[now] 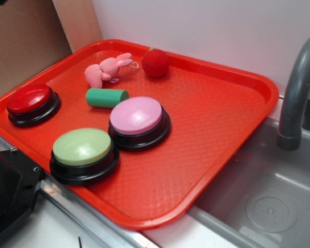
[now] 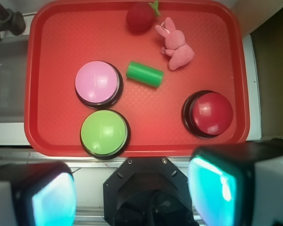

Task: Push the pink button.

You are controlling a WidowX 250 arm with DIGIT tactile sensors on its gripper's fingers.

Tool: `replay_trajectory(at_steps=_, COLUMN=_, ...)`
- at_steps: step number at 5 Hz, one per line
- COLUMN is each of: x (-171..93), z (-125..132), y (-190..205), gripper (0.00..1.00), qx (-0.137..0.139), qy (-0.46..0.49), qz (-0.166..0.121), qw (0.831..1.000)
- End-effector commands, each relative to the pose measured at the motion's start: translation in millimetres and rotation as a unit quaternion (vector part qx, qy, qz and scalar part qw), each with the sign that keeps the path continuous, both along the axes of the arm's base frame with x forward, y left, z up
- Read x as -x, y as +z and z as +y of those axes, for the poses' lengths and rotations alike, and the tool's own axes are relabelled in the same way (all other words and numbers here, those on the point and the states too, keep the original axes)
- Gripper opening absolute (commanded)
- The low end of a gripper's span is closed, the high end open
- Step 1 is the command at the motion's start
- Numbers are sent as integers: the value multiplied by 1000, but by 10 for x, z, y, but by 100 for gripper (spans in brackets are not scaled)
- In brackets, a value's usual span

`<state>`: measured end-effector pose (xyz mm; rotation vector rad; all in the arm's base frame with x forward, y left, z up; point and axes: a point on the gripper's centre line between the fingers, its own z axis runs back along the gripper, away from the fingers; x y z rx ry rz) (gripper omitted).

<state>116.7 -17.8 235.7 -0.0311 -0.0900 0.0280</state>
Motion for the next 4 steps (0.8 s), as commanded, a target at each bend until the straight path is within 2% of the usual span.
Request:
replay_trajectory(at_steps=1, x=0, z=0, y=0, gripper=100, qx=0, qy=0, qz=0, qw=1000)
replay_trajectory(at_steps=2, x=-500, z=-343, y=-500, gripper=100, qx=-20, qy=-109, qz=-5, qw=994)
replay_trajectory(at_steps=3, x=-872, z=-542, y=-791, gripper=100, qx=-17, qy=-183, qz=-20, qw=983)
replay_trajectory(at_steps=4, x=-1005, z=-617, y=-1257, gripper=100, qx=-5, qy=-257, qz=-19, qw=966)
